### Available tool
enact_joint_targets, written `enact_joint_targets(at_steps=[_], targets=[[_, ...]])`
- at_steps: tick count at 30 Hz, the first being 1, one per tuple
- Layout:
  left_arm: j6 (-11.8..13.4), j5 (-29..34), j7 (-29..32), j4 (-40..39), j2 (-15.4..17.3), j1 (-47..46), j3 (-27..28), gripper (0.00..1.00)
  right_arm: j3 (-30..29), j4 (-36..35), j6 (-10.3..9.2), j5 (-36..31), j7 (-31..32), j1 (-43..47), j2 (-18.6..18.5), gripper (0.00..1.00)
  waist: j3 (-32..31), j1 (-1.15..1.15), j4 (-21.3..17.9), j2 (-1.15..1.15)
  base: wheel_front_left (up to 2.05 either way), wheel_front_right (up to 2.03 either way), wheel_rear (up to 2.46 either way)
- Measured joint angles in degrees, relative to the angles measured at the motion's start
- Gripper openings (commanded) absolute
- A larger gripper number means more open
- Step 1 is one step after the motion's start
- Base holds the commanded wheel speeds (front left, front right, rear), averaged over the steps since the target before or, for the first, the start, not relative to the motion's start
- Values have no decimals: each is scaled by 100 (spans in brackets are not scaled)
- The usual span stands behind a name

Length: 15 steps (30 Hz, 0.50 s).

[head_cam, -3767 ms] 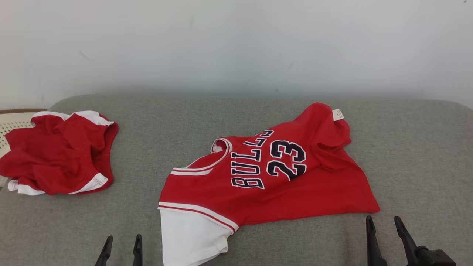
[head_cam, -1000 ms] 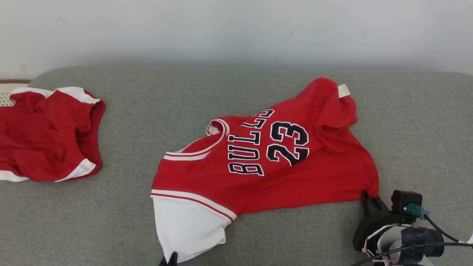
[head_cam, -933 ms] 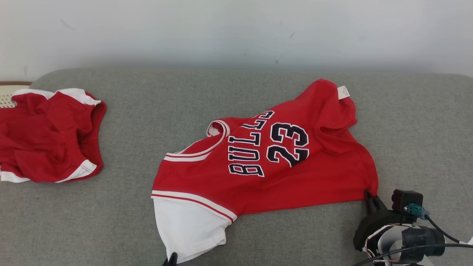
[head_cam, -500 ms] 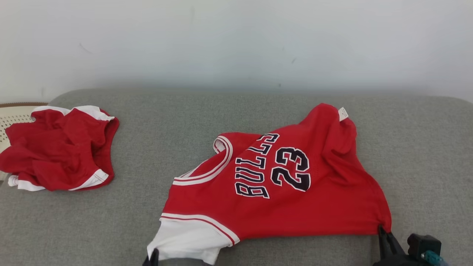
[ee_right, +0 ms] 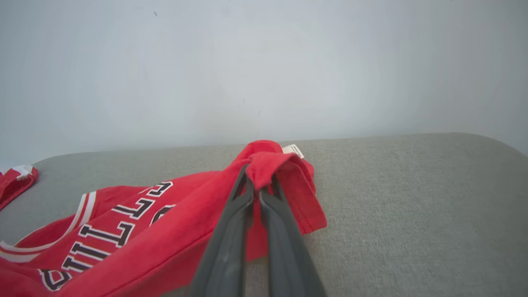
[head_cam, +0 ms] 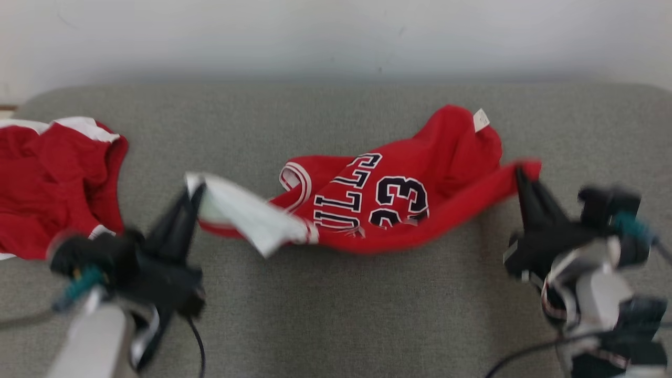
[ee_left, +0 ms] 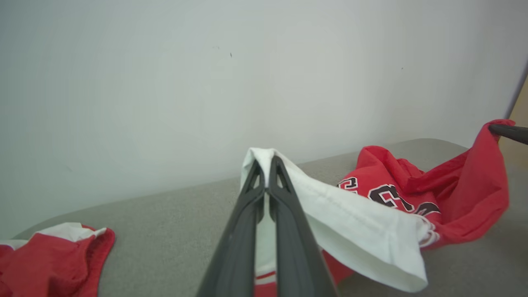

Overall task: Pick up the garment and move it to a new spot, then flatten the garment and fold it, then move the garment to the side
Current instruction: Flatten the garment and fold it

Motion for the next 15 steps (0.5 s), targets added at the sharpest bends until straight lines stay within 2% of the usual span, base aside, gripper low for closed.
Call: enact_joint_targets(at_steps=[4, 7, 10, 15], targets=[[-35, -152, 330, 127, 505, -1493, -230, 0, 136, -7, 0, 153, 256, -1334, -129, 0, 398, 1, -47, 0, 0, 0, 0], [-42, -636, 612, 350, 768, -2636, -479, 0, 174, 253, 0, 459, 441, -2447, -58, 0, 722, 1, -75, 1, 0, 0, 0], [-42, -950, 793, 808, 1093, -3779, -665, 0, 199, 778, 0, 653, 602, -3566, -80, 0, 1054, 1, -98, 1, 0, 0, 0], [-43, -1386, 1103, 1882, 1298, -5614, -755, 0, 78, 1746, 0, 987, 776, -5465, -24, 0, 1611, 2, -134, 1, 0, 0, 0]])
